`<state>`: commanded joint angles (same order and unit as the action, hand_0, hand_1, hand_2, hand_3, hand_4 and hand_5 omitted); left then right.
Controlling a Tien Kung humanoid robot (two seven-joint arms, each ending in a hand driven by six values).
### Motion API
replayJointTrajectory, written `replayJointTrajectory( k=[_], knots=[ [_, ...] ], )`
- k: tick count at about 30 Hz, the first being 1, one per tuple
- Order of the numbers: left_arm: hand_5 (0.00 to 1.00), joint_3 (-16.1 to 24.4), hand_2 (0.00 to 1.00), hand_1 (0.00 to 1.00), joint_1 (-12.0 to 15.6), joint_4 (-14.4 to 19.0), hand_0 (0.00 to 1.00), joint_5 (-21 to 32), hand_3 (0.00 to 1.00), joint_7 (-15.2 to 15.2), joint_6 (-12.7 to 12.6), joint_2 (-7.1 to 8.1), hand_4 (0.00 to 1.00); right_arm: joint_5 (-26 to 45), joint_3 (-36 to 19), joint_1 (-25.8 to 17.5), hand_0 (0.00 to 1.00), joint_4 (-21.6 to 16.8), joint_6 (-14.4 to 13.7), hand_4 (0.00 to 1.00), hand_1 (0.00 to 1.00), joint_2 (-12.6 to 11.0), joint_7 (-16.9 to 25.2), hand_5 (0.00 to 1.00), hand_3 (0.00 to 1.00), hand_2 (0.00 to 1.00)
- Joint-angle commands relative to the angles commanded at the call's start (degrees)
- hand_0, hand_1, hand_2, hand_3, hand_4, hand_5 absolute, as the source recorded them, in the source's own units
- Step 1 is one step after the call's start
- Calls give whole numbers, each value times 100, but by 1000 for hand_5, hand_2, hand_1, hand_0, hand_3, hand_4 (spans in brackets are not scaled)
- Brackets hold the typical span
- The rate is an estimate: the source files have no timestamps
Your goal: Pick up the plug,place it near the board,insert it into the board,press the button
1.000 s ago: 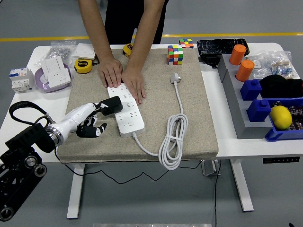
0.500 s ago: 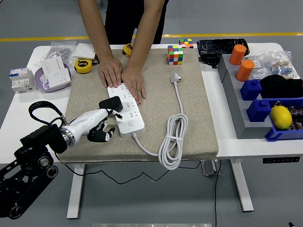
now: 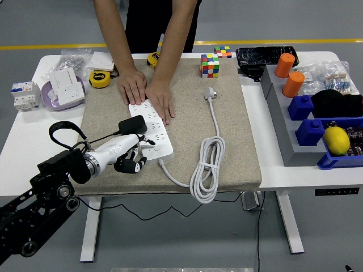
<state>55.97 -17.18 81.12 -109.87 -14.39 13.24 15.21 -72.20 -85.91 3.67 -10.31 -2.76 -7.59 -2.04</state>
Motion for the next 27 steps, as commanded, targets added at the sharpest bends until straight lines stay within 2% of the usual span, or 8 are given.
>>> replayJointTrajectory(
  k=[27],
  knots=[
    [2,-134,147,18,-34,-112,114,58,795,68,-52,-12,446,19,28,-11,877,0,6,998,786,-14,5,912,788,766]
  ],
)
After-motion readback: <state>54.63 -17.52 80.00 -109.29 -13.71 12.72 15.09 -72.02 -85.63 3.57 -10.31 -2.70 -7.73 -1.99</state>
